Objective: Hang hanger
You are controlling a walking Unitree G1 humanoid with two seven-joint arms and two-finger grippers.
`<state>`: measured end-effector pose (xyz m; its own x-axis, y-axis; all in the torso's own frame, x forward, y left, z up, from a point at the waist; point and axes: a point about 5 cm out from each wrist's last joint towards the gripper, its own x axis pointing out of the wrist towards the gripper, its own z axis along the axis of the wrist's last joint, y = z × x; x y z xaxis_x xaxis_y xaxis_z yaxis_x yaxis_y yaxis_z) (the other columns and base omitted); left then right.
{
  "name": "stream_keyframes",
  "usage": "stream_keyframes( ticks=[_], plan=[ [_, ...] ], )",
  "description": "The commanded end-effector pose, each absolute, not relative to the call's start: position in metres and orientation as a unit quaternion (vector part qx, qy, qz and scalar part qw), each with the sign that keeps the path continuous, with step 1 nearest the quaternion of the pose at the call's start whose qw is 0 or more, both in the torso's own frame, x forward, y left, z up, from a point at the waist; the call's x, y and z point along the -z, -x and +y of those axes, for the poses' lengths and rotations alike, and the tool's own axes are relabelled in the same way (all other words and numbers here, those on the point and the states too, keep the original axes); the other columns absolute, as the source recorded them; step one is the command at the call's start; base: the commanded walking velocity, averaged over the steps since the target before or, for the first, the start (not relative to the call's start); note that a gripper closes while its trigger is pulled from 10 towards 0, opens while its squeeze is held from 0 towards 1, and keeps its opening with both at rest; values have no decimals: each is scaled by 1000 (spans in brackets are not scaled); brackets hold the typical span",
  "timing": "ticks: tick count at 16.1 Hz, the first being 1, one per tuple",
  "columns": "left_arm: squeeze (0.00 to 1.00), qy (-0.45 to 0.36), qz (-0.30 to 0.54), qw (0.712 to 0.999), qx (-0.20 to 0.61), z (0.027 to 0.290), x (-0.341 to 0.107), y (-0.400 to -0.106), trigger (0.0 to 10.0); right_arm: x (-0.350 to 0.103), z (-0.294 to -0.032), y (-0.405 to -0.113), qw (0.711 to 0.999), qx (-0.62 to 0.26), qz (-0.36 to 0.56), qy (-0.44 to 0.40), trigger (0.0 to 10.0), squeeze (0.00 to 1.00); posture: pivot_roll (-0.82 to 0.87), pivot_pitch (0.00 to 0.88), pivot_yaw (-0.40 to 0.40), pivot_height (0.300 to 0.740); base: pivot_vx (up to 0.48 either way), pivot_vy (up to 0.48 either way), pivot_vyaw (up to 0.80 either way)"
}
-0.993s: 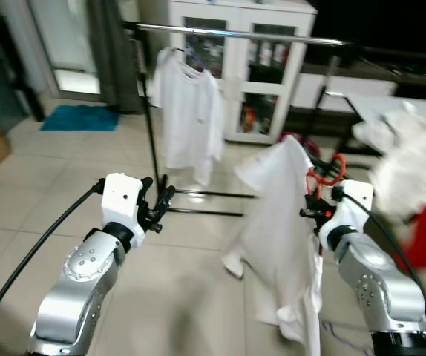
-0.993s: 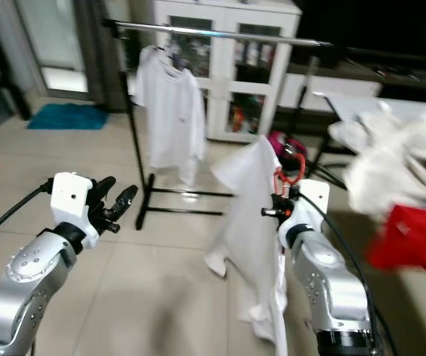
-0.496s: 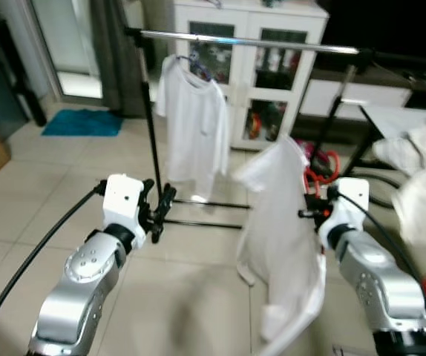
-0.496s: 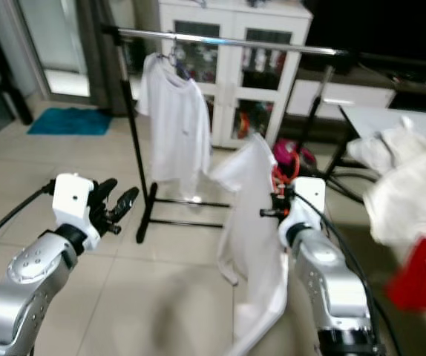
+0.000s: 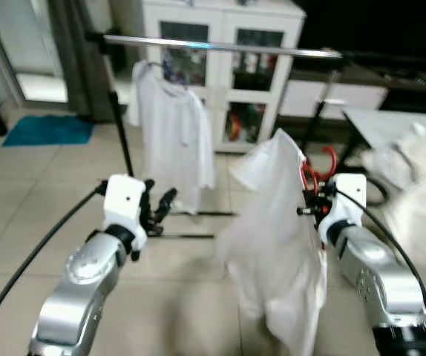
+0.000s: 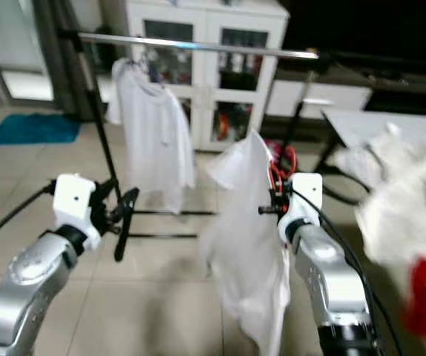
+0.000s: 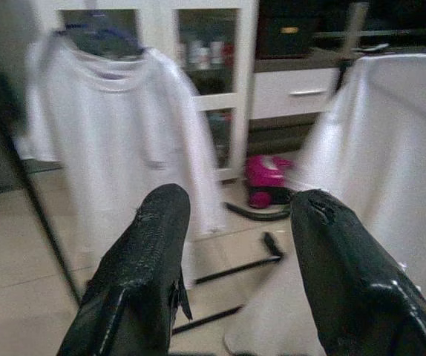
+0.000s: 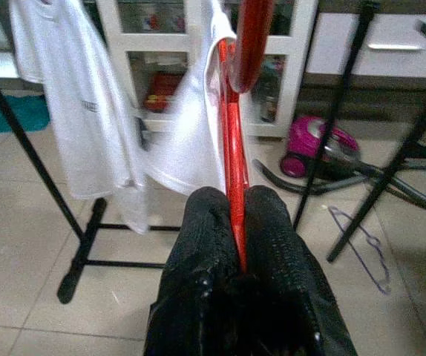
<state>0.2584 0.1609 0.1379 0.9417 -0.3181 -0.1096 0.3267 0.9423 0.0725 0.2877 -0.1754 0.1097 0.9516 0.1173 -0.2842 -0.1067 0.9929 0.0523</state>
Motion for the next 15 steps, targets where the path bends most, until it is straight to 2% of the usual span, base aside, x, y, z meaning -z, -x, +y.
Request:
stream_keyframes(
  ticks=[1, 15],
  plan=[
    [0, -50, 48, 986, 154, 166, -139, -258, 10000, -120, -166, -291, 990, -74, 117, -22, 10000, 0, 37, 0, -61, 740, 409, 0, 0],
    [0, -55, 49, 985, 159, 165, -140, -259, 10000, -120, -165, -294, 990, -76, 117, -17, 10000, 0, 41, 0, -60, 740, 406, 0, 0]
  ],
)
